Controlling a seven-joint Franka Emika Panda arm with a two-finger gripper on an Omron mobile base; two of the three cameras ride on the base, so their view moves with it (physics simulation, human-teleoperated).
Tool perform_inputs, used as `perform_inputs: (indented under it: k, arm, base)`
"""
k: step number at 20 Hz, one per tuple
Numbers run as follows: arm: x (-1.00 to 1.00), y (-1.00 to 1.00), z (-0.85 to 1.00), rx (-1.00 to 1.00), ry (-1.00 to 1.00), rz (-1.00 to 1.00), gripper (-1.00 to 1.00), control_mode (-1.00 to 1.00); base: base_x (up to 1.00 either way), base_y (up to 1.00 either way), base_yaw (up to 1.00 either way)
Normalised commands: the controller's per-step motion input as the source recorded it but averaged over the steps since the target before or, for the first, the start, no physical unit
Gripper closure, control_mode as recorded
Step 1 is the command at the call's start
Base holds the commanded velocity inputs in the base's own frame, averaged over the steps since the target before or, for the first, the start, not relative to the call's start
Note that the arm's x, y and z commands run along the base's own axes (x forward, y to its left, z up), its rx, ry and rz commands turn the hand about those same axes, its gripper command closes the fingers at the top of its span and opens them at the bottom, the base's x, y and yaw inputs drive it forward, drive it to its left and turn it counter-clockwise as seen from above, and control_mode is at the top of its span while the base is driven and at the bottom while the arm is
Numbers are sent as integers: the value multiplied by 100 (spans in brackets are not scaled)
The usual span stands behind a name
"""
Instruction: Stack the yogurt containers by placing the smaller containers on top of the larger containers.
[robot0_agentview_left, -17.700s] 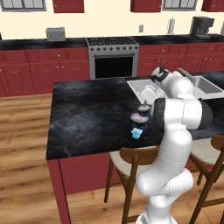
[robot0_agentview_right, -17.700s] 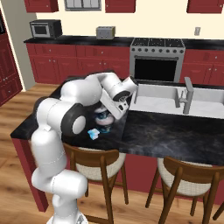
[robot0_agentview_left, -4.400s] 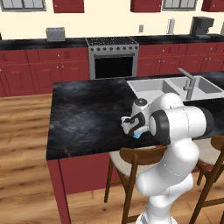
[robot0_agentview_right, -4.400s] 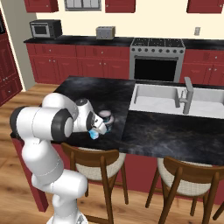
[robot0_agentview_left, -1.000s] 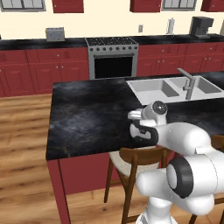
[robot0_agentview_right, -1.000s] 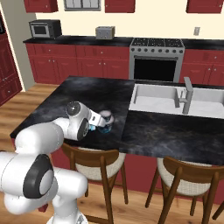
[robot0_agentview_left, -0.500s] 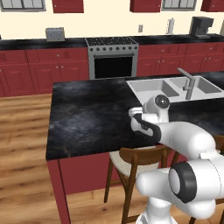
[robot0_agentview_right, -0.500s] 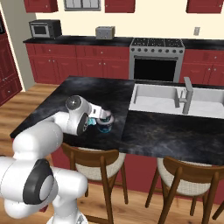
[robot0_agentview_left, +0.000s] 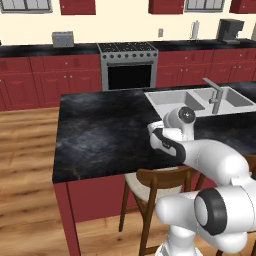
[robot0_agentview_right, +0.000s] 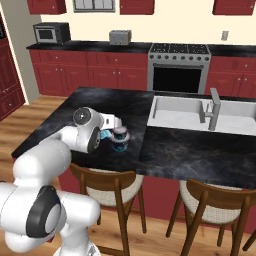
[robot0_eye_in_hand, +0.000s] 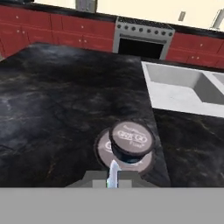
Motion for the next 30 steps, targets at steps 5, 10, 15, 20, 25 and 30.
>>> perform_inputs:
  k: [5,10,15,20,25,30]
  arm:
    - [0,0,13,-17,-14,10,100,-100]
    - [0,0,2,-18,-15,11,100,-100]
    - [0,0,3,-15,-12,7,100,-100]
    - [2,0,8,-12,-8,5,100,-100]
    - [17,0,1,-14,0,2,100,-100]
    - [9,6,1,-19,0,0,100,-100]
  base:
    - [0,0,0]
    - [0,0,0]
    - [0,0,0]
    - [0,0,0]
    - [0,0,0]
    - [0,0,0]
